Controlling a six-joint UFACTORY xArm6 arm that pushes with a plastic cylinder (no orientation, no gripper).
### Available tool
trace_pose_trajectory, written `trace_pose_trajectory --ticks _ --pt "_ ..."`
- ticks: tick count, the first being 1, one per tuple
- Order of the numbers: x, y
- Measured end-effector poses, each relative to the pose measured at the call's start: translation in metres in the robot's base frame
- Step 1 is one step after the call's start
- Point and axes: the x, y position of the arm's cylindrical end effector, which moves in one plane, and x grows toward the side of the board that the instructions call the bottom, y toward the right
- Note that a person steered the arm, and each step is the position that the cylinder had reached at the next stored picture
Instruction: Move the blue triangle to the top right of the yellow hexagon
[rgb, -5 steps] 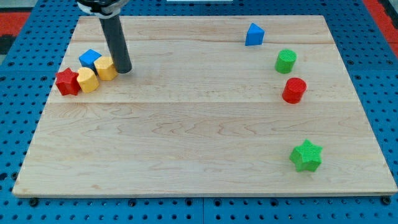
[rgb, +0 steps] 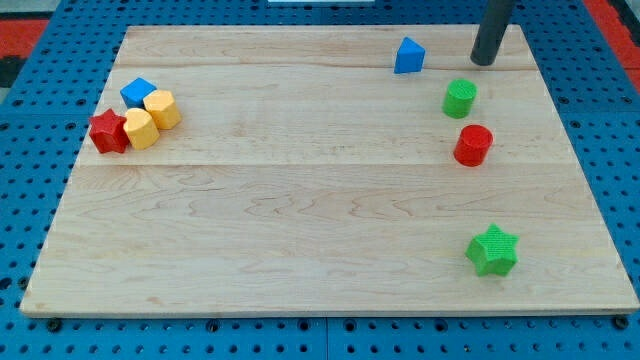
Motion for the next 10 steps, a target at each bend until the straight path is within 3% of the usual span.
trace_pose_trajectory --ticks 2,3,5,6,7,8,9,10 --pt "0.008 -0.176" --pt "0.049 -0.261" --pt "0.039 -0.208" --pt "0.039 -0.153" --pt "0.060 -0.129" --pt "0.078 -0.165" --pt "0.076 -0.237" --pt "0.072 -0.223"
